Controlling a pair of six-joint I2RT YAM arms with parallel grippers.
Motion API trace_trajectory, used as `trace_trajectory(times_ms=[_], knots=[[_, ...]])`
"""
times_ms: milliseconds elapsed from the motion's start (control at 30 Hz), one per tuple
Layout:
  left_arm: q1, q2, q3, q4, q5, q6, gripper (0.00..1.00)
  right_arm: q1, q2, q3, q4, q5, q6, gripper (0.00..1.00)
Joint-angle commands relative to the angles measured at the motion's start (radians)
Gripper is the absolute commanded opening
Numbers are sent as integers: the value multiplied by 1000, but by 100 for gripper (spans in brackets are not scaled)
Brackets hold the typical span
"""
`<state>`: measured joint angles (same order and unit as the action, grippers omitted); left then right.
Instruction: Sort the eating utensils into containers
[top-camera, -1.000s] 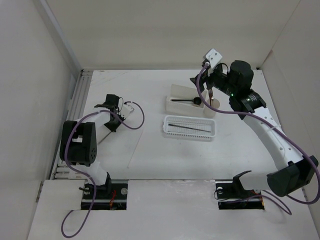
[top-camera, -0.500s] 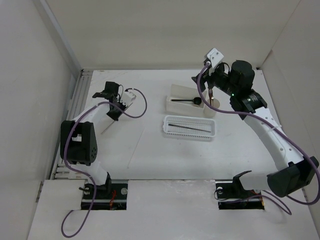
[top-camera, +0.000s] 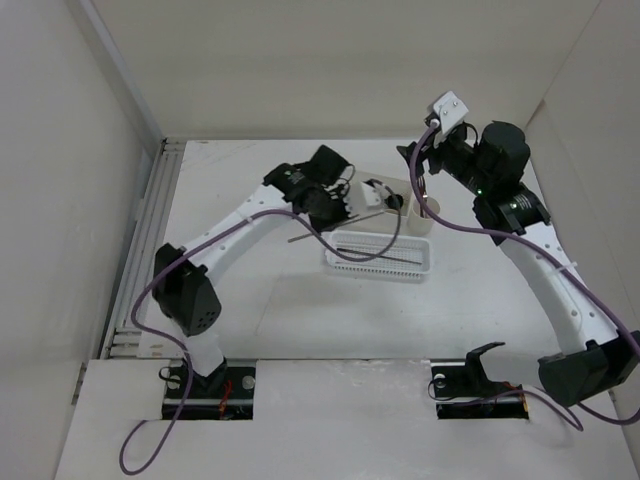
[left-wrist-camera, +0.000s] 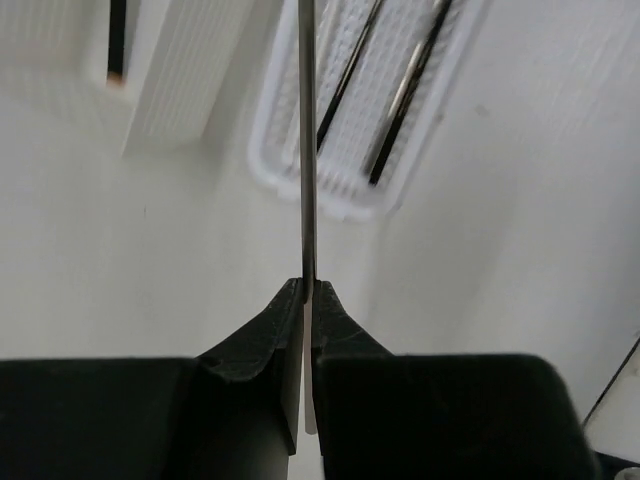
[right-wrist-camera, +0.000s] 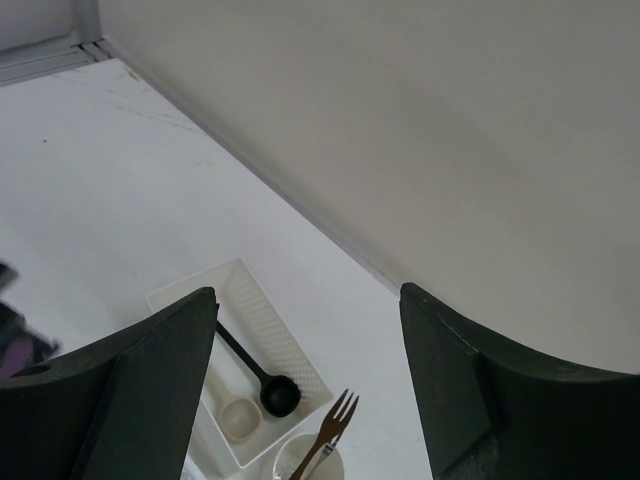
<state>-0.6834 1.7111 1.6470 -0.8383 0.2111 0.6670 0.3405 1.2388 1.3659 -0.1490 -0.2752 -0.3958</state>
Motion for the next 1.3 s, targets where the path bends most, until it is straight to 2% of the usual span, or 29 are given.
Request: trace_trajectory(times_ms=[0,100,200,333,567,600,633,700,733,900,933,967,1000,1100,1133,1200,1267], knots=[[-88,120,126,-125,100,57,0,-12,-30,22,40,-1,15,79],[-168,226,184,-105,88,88,0,-12,-61,13,40,-1,15,79],[-188,312,278,-21,62,98,0,-12,-85,-14,40,-1,15,79],[-188,447,440,-21,53,63,0,-12,-134,-50,40,-1,15,79],[-234,458,320,48,-38,74,0,-12,-171,-91,40,8,5,80],[-243,458,320,59,-48,74,30,-12,-171,-91,40,8,5,80],[-243,458,320,59,-58,62,52,-12,-171,-91,40,8,5,80],[-243,446,320,82,-85,36,76,-12,-171,-91,49,8,5,80],[-243,412,304,117,-98,22,100,-12,-159,-91,49,8,5,80],[-211,254,194,215,-209,-87,100,-12,-124,-44,49,-12,17,80],[-199,221,169,228,-219,-145,100,-12,-124,-27,49,-22,29,80],[-171,132,134,281,-237,-183,98,-12,-99,-27,49,-22,40,80],[-154,80,35,315,-303,-225,96,-12,-99,-12,49,-48,40,80],[-72,-98,-105,327,-383,-322,88,-12,-53,12,49,-77,61,80],[-44,-141,-218,317,-383,-345,85,-12,-44,22,49,-87,61,80],[39,-265,-339,288,-366,-391,84,-12,-21,22,49,-87,89,80],[90,-326,-494,259,-290,-400,84,-3,-7,35,49,-87,89,80]])
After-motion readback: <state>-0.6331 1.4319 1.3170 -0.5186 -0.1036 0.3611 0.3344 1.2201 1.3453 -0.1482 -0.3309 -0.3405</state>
